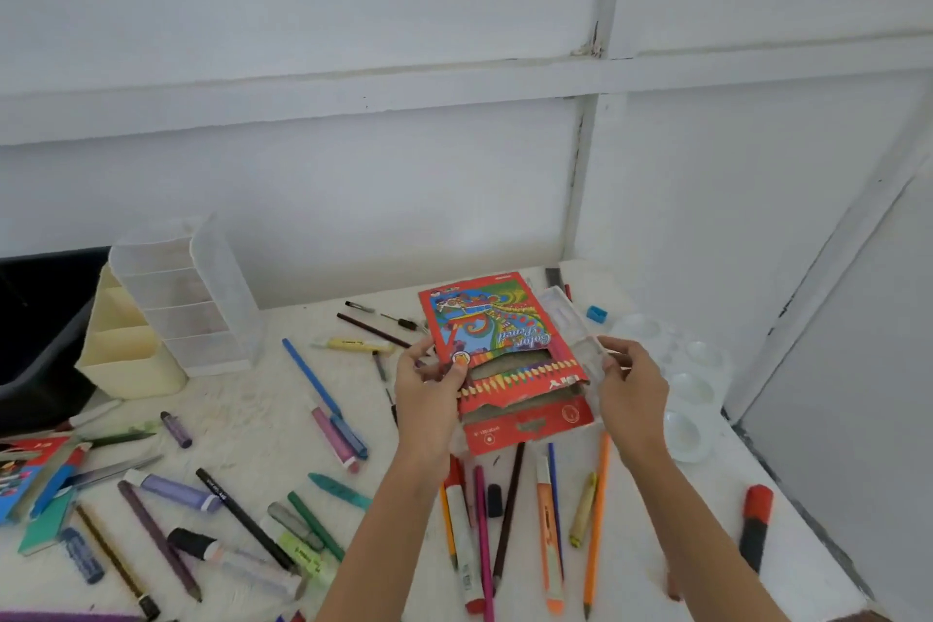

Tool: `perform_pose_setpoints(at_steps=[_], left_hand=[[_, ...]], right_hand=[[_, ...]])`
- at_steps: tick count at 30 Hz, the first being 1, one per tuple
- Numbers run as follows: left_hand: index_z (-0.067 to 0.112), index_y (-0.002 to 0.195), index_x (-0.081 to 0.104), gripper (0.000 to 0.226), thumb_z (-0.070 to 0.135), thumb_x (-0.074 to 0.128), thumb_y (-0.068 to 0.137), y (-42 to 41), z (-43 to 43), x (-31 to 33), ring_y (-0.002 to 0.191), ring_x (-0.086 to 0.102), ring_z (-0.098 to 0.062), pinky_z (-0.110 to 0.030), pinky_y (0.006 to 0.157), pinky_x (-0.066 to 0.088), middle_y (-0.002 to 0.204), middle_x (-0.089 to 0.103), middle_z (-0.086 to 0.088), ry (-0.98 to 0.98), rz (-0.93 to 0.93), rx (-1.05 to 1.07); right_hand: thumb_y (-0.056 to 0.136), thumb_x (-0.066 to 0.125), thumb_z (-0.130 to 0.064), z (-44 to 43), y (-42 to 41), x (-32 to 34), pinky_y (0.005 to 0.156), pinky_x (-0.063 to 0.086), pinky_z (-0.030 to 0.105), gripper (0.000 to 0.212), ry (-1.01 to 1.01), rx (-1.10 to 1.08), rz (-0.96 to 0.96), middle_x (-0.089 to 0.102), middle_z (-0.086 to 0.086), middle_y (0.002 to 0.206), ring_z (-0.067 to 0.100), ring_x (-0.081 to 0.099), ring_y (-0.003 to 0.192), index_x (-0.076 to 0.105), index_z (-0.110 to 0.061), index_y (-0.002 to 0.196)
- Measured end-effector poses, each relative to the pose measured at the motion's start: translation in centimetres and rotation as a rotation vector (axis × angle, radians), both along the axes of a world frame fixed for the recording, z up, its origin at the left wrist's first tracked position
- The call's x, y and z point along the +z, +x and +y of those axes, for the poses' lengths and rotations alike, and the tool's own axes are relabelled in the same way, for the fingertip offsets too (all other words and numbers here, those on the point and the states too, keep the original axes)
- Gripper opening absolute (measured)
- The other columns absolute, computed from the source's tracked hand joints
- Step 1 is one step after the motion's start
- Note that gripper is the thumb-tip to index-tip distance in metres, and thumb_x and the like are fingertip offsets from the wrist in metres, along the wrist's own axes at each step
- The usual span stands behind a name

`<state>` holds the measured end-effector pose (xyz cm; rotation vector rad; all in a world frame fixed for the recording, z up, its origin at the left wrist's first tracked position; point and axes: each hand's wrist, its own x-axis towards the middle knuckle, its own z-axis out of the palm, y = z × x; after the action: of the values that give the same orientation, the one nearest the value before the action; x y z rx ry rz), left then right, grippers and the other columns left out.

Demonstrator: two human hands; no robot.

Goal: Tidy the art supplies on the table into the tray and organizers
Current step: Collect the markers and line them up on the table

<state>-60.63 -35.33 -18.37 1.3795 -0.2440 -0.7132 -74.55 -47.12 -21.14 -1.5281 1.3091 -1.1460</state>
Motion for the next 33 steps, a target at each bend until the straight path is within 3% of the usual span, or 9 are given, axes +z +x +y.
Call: perform_pose_setpoints(at_steps=[2, 6, 10, 13, 18, 22, 27, 30, 33], left_hand=[[0.021, 0.12, 0.046, 0.034, 0.011, 0.06, 0.091, -1.8, -1.5, -0.2, 0.081, 0.067, -0.015, -0.026, 0.054, 0.053, 0.107, 0.062, -0.01, 0.009, -0.005, -0.102], [0.022, 0.119, 0.047, 0.031, 0.011, 0.058, 0.092, -5.1, -4.2, -1.0, 0.085, 0.065, -0.016, -0.023, 0.055, 0.055, 0.104, 0.059, -0.005, 0.034, -0.029, -0.26], [0.024, 0.119, 0.047, 0.031, 0.013, 0.057, 0.092, -7.6, -6.0, -2.2, 0.091, 0.065, -0.017, -0.027, 0.061, 0.056, 0.109, 0.057, -0.004, 0.08, -0.037, -0.377], [0.025, 0.117, 0.047, 0.031, 0.016, 0.06, 0.091, -8.6, -6.5, -3.4, 0.09, 0.062, -0.011, -0.025, 0.064, 0.056, 0.106, 0.056, 0.002, 0.132, -0.125, -0.434], [0.028, 0.122, 0.051, 0.039, 0.026, 0.066, 0.086, -8.9, -6.7, -5.0, 0.108, 0.054, -0.013, -0.032, 0.083, 0.054, 0.116, 0.047, 0.003, 0.258, -0.434, -0.436], [0.027, 0.119, 0.051, 0.033, 0.027, 0.063, 0.089, -8.3, -6.2, -4.1, 0.11, 0.047, -0.008, -0.021, 0.077, 0.05, 0.112, 0.043, 0.006, 0.227, -0.485, -0.368], [0.025, 0.113, 0.056, 0.024, 0.019, 0.058, 0.091, -6.8, -5.9, -3.3, 0.107, 0.051, -0.008, -0.013, 0.078, 0.042, 0.113, 0.054, 0.006, 0.122, -0.451, -0.224], [0.022, 0.112, 0.059, 0.022, 0.014, 0.056, 0.091, -5.2, -5.8, -3.3, 0.1, 0.055, -0.006, -0.016, 0.081, 0.044, 0.109, 0.059, 0.003, 0.116, -0.449, -0.124], [0.019, 0.11, 0.061, 0.02, 0.011, 0.055, 0.092, -3.7, -5.4, -3.3, 0.096, 0.055, -0.004, -0.013, 0.077, 0.044, 0.105, 0.06, 0.004, 0.108, -0.43, -0.061]], right_hand=[[0.096, 0.044, -0.005, -1.1, -2.3, -0.4, 0.074, 0.05, 0.03, 0.021, 0.067, -0.091, -0.044, 0.062, 0.004, 0.104, 0.018, 0.059, 0.095, 0.061, -0.01, 0.108], [0.095, 0.043, -0.008, -2.3, -6.3, -1.2, 0.058, 0.044, 0.026, 0.02, 0.168, -0.239, -0.096, 0.06, 0.008, 0.103, 0.021, 0.06, 0.088, 0.058, -0.013, 0.108], [0.095, 0.049, -0.015, -2.8, -8.7, -2.1, 0.063, 0.052, 0.033, 0.011, 0.207, -0.312, -0.06, 0.062, 0.011, 0.104, 0.026, 0.064, 0.087, 0.056, -0.016, 0.103], [0.096, 0.046, -0.011, -2.8, -9.3, -2.6, 0.066, 0.055, 0.038, 0.018, 0.182, -0.343, 0.089, 0.062, 0.013, 0.102, 0.026, 0.063, 0.086, 0.057, -0.01, 0.11], [0.094, 0.049, -0.017, -2.3, -8.9, -2.9, 0.081, 0.052, 0.049, 0.023, 0.081, -0.314, 0.304, 0.063, 0.014, 0.103, 0.032, 0.059, 0.1, 0.059, -0.009, 0.113], [0.092, 0.049, -0.009, -1.4, -7.5, -1.8, 0.087, 0.043, 0.043, 0.024, -0.121, -0.328, 0.483, 0.058, 0.013, 0.107, 0.028, 0.048, 0.103, 0.06, -0.008, 0.113], [0.089, 0.054, -0.004, -0.3, -3.5, 0.1, 0.086, 0.044, 0.035, 0.019, -0.257, -0.173, 0.41, 0.057, 0.01, 0.108, 0.021, 0.048, 0.103, 0.062, -0.007, 0.107], [0.091, 0.052, -0.004, 0.1, -0.5, 0.9, 0.087, 0.043, 0.026, 0.02, -0.262, 0.052, 0.349, 0.056, 0.006, 0.108, 0.019, 0.051, 0.104, 0.062, -0.008, 0.109], [0.093, 0.048, -0.004, 0.0, 2.5, 1.2, 0.083, 0.041, 0.021, 0.023, -0.28, 0.278, 0.432, 0.057, 0.005, 0.109, 0.015, 0.052, 0.101, 0.06, -0.007, 0.113]])
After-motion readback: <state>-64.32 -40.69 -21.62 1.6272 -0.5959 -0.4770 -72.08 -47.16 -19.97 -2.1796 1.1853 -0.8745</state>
